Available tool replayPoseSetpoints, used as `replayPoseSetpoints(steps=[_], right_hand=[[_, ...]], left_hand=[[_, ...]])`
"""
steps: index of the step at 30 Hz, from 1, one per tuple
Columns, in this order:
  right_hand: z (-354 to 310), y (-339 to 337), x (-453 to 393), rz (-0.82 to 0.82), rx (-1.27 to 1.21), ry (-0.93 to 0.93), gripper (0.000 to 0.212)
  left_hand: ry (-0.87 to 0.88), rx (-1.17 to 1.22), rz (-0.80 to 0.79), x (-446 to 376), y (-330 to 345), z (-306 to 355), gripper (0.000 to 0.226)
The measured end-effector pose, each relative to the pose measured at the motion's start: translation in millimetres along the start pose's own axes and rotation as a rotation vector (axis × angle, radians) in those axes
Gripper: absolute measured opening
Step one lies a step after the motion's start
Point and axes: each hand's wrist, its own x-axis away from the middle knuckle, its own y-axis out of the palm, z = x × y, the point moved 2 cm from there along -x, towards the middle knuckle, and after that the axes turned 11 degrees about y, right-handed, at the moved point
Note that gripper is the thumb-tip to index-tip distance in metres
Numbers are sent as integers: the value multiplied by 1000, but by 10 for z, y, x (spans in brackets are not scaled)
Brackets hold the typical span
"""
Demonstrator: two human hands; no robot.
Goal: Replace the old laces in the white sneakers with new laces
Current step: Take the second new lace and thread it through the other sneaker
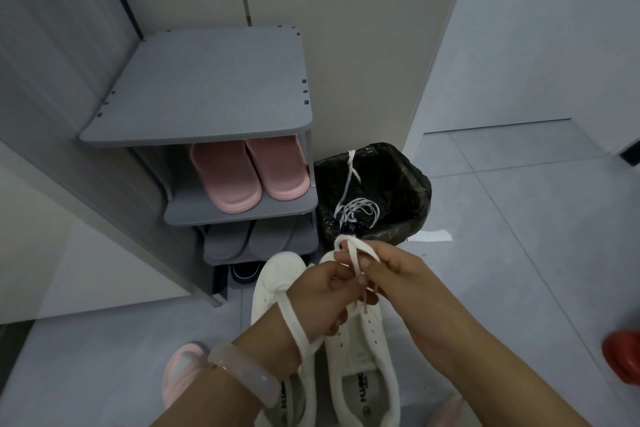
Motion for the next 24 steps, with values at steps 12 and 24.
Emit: replayPoseSetpoints(steps=[12,24], right_hand=[[-39,-1180,-81,511,-922,28,24],[-60,-238,130,47,417,-401,44]], left_hand=[[276,594,-108,-13,-796,429,22],[-44,413,-151,-60,-202,208,18]])
